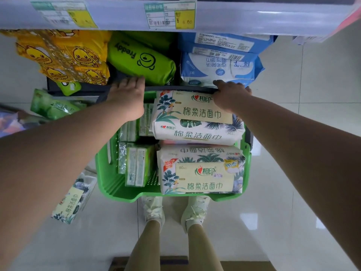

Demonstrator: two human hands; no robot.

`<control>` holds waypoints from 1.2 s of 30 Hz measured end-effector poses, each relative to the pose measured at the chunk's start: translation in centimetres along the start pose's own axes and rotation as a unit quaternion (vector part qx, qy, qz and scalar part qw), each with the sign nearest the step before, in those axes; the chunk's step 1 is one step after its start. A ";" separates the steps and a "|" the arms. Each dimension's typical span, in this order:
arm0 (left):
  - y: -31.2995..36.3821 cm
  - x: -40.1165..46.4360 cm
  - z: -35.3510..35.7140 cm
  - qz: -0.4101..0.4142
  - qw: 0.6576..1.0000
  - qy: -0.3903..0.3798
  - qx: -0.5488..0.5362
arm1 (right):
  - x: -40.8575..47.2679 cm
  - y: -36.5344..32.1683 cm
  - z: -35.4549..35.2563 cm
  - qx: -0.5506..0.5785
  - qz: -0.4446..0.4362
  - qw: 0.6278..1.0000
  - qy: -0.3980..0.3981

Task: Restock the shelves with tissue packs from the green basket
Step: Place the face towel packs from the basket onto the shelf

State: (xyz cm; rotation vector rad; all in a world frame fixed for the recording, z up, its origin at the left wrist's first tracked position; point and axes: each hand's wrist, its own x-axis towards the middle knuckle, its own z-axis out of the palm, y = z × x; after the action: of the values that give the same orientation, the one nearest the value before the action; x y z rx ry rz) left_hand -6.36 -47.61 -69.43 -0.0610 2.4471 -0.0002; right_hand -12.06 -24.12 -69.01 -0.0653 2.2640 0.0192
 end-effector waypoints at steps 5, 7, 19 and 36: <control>0.0 0.9 0.1 -0.007 1.000 -0.005 -0.020 | 0.9 -0.6 -0.4 0.035 -0.010 0.999 -0.028; 0.0 1.0 -0.1 -0.010 0.999 -0.008 -0.031 | 0.7 -0.4 -0.7 0.067 -0.028 0.997 -0.025; 5.0 -5.8 2.1 0.000 0.936 0.092 -0.341 | -0.5 1.1 -1.3 0.107 -0.080 0.988 0.081; 5.4 -9.0 6.2 -0.025 0.893 0.056 -0.446 | -3.2 2.9 1.5 0.256 0.052 0.923 0.283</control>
State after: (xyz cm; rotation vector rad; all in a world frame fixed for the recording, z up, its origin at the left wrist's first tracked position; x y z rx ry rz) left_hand 4.21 -41.73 -68.54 -0.5366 2.3479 1.1194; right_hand -8.98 -21.00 -67.53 0.3738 2.7672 -0.6066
